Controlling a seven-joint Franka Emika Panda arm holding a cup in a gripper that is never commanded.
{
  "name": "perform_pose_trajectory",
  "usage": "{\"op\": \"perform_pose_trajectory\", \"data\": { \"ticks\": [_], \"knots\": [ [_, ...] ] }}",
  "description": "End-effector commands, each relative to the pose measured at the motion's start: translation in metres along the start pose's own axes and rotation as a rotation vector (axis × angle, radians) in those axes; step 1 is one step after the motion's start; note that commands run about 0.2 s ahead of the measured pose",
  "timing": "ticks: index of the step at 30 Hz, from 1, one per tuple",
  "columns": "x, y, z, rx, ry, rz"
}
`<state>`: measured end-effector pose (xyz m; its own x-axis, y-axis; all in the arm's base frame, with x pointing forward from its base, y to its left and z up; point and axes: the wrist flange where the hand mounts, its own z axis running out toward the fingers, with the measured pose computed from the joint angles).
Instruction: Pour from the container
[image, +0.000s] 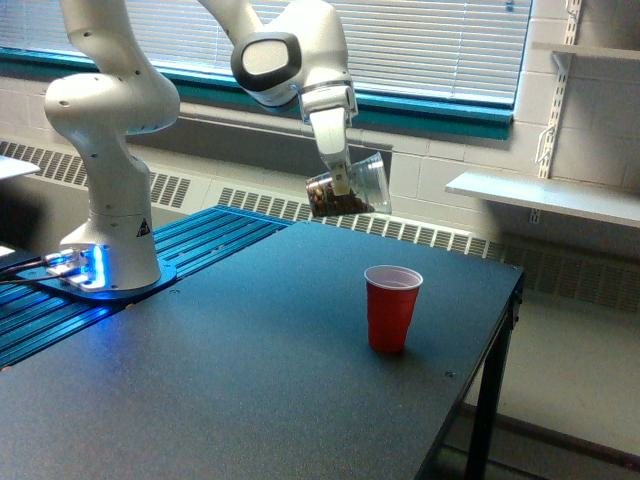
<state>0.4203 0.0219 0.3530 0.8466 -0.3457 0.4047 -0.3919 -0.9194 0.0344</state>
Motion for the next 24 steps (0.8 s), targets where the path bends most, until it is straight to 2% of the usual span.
{"op": "perform_pose_trajectory", "data": {
  "ticks": [1, 24],
  "knots": [
    [0.002, -0.004, 0.002, -0.027, -0.003, 0.046],
    [0.006, -0.026, 0.012, -0.143, -0.009, 0.005]
  ]
}}
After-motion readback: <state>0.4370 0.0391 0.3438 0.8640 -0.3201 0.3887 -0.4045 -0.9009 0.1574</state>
